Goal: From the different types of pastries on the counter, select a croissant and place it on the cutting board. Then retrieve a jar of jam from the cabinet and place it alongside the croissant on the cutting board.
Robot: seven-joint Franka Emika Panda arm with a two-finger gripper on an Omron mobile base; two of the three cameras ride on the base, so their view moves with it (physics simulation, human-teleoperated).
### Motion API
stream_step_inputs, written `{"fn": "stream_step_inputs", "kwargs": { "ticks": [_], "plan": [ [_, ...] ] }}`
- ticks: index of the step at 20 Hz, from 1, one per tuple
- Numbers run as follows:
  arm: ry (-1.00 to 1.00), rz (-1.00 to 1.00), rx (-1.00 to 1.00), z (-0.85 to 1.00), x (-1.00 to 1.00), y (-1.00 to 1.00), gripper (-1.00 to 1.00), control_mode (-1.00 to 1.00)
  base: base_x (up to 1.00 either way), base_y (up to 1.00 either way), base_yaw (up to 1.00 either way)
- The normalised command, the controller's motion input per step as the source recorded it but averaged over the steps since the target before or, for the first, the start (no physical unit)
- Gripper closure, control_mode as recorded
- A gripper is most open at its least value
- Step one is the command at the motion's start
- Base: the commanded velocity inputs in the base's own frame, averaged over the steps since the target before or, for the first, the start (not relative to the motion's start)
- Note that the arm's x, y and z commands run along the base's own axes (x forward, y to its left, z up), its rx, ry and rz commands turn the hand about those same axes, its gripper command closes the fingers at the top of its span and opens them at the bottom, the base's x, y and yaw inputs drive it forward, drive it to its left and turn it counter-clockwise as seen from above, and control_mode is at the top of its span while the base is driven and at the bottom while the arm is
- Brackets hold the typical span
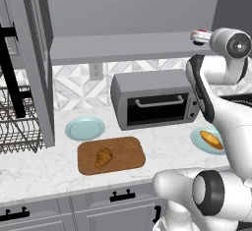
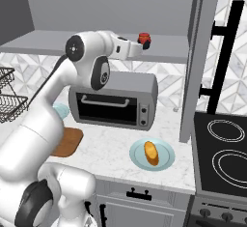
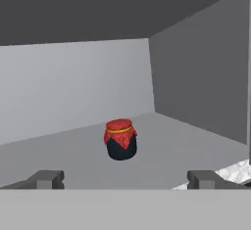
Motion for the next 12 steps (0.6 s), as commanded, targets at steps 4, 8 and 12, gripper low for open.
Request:
{"fn": "stream_step_inputs", "kwargs": {
  "ticks": [4,8,12],
  "plan": [
    [0.0,0.0,-0.12,-0.02,0.38,0.0,-1.0,-1.0,0.0,0.0,0.0],
    [0.02,0.0,0.0,-0.2,0.32,0.0,-1.0,-1.0,0.0,0.0,0.0],
    [0.08,0.0,0.0,-0.05,0.57,-0.05,-1.0,-1.0,0.0,0.0,0.0]
  ]
}}
